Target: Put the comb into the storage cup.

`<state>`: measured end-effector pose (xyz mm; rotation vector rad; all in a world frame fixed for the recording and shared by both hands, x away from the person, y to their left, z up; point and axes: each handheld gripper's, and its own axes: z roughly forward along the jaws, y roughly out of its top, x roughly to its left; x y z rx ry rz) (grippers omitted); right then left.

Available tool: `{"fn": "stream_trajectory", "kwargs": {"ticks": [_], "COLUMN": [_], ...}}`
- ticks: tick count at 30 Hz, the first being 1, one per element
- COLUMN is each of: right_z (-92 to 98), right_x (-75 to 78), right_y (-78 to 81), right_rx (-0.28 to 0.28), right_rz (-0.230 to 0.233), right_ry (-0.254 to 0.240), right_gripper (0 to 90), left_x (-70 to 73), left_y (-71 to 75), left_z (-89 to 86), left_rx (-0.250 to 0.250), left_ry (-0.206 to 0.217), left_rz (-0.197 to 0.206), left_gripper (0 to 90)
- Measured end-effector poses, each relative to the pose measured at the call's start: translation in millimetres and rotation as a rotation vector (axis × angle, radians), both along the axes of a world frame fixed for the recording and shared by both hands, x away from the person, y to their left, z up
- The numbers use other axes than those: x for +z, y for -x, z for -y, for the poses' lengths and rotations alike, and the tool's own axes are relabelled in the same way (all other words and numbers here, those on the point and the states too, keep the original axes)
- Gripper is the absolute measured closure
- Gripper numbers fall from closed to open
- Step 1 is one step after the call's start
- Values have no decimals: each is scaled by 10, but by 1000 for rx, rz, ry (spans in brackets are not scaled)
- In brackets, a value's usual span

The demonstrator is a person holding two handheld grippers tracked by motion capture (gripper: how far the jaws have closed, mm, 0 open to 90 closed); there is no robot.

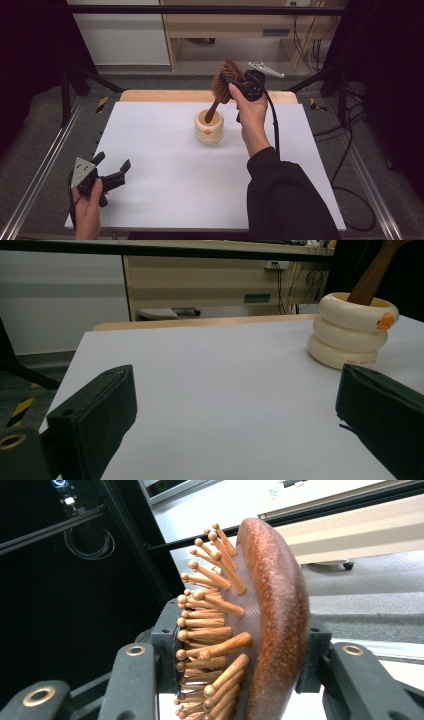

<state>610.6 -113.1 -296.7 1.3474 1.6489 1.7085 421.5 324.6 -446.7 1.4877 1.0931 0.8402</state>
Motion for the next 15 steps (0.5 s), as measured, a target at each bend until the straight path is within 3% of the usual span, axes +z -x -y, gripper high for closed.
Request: {"fn": "stream_trajectory", "kwargs": {"ticks": [15], "right_z": [-19], "right_x": [-66], "right_y": [-25], "right_rx": [-1], "right_rz": [-13], "right_ry": [12], "right_gripper": [508], "left_x": [-3], "left_y": [-3], "left_z": [5], "left_rx": [-6], "left_ry": [4], "left_rz": [-4], "left_gripper": [32]}}
